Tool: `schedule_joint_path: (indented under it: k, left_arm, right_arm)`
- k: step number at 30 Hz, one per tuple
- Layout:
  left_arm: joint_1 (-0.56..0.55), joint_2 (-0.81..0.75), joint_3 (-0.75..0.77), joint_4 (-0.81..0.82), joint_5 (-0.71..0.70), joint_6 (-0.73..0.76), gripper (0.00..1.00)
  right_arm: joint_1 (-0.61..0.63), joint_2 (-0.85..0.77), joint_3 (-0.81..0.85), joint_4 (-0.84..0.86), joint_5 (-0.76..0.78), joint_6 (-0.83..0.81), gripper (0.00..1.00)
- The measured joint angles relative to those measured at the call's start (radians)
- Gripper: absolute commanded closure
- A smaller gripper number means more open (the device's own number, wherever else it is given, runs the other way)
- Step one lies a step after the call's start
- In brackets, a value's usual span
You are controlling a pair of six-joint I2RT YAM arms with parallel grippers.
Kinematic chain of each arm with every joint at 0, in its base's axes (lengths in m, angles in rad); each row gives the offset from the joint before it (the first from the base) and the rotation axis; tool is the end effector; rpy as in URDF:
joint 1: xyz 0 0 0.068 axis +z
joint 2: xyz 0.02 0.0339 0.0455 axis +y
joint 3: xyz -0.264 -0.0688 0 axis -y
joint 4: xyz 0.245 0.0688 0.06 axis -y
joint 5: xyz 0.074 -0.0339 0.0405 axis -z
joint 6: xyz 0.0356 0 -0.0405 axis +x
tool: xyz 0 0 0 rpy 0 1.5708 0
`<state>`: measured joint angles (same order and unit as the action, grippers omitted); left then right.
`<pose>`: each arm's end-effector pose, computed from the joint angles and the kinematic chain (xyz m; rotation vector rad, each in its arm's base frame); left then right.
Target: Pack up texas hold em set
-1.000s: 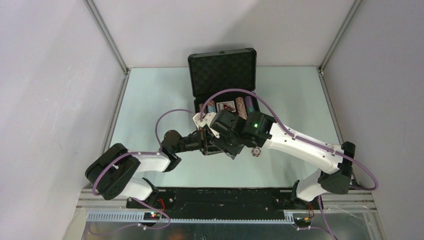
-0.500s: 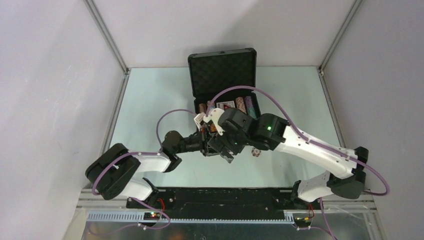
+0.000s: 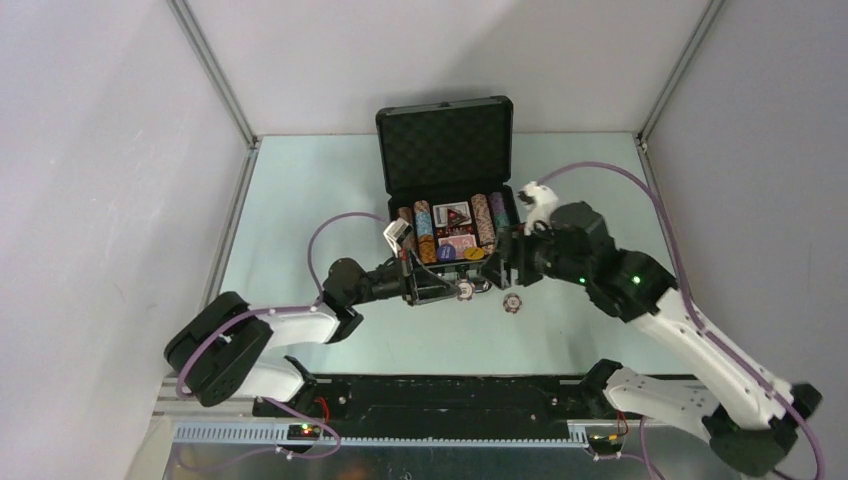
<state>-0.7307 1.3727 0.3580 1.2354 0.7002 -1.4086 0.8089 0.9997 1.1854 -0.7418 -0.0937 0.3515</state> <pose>0.1687 -0.1820 0.2181 0.1635 1.8317 -2.1266 0.1356 0.1470 0.3820 -0.5611 2.1547 0.7655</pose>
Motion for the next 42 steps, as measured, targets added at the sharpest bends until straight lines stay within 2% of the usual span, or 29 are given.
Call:
schedule_joint_path:
  k: [5,11,20,24,28,40,42]
  left_arm:
    - [0.000,-0.077,0.015,-0.075,-0.047,0.076,1.00]
    - [0.000,-0.117,0.050,-0.109,-0.069,0.130,1.00]
    - [0.000,-0.130,0.051,-0.143,-0.069,0.138,1.00]
    - [0.000,-0.137,0.051,-0.145,-0.069,0.138,1.00]
    - [0.000,-0.138,0.051,-0.146,-0.068,0.137,1.00]
    - [0.000,-0.163,0.051,-0.147,-0.064,0.137,1.00]
    - [0.000,-0.168,0.051,-0.146,-0.064,0.137,1.00]
  right_arm:
    - [-0.106,-0.163,-0.161,0.117,-0.154,0.140,0.39]
    - [-0.137,-0.201,-0.233,0.220,-0.260,0.230,0.49]
    - [-0.179,-0.216,-0.351,0.393,-0.400,0.330,0.53]
    - [-0.179,-0.195,-0.360,0.441,-0.441,0.349,0.54]
    - [-0.179,-0.179,-0.362,0.472,-0.465,0.356,0.60]
    - [-0.181,-0.158,-0.370,0.518,-0.492,0.363,0.63]
    - [-0.181,-0.151,-0.371,0.525,-0.496,0.363,0.66]
